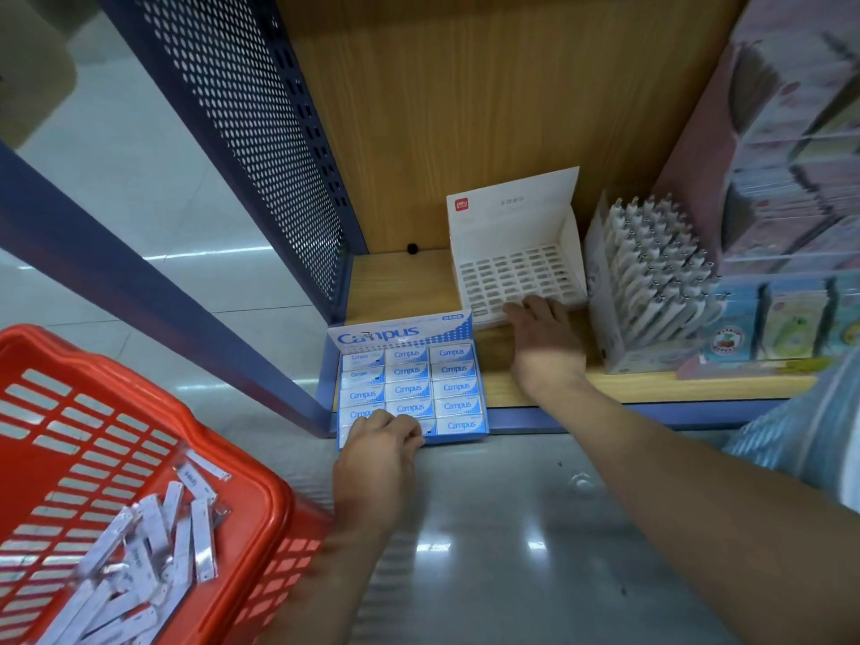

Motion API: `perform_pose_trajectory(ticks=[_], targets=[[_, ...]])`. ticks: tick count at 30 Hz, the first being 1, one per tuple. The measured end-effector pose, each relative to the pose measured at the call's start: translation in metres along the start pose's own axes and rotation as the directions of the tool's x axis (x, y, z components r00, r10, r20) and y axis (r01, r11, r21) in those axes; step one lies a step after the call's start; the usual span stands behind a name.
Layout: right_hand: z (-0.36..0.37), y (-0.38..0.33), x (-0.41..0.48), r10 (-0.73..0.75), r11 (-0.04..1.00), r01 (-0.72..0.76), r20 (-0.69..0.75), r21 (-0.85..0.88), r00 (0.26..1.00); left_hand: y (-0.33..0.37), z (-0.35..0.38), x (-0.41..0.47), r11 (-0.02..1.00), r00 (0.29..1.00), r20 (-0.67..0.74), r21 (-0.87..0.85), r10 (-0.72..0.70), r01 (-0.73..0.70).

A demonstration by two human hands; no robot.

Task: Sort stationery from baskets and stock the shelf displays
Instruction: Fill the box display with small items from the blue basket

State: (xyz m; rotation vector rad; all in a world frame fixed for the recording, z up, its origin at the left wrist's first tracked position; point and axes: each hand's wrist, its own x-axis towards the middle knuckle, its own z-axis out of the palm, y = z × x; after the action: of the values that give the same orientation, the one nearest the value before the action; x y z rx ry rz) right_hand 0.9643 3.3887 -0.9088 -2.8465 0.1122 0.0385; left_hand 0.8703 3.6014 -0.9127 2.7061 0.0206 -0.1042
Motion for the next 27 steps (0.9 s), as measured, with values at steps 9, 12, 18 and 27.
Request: perform_pose_trajectory(ticks=[9, 12, 18, 27], targets=[[-0.016, 0.009, 0.002, 0.061, 0.989, -0.045, 0.108, -0.144, 0.992, -0.011, 0.002, 0.02, 1.0, 0.985, -0.174, -0.013, 0.018, -0.021], [-0.014, 0.016, -0.009, -0.005, 0.989, 0.02, 0.106, -0.147, 0.994, -0.013, 0.003, 0.026, 0.999, 0.975, -0.222, -0.032, 0.031, -0.039], [-0.017, 0.019, -0.035, -0.03, 0.983, 0.072, 0.238, -0.17, 0.971, -0.013, 0.01, 0.043, 0.996, 0.959, -0.28, -0.068, 0.043, -0.064], [-0.025, 0.017, -0.07, -0.009, 0.994, 0.026, 0.16, -0.106, 0.987, 0.012, 0.011, 0.064, 0.997, 0.988, -0.153, -0.076, 0.0, -0.012]])
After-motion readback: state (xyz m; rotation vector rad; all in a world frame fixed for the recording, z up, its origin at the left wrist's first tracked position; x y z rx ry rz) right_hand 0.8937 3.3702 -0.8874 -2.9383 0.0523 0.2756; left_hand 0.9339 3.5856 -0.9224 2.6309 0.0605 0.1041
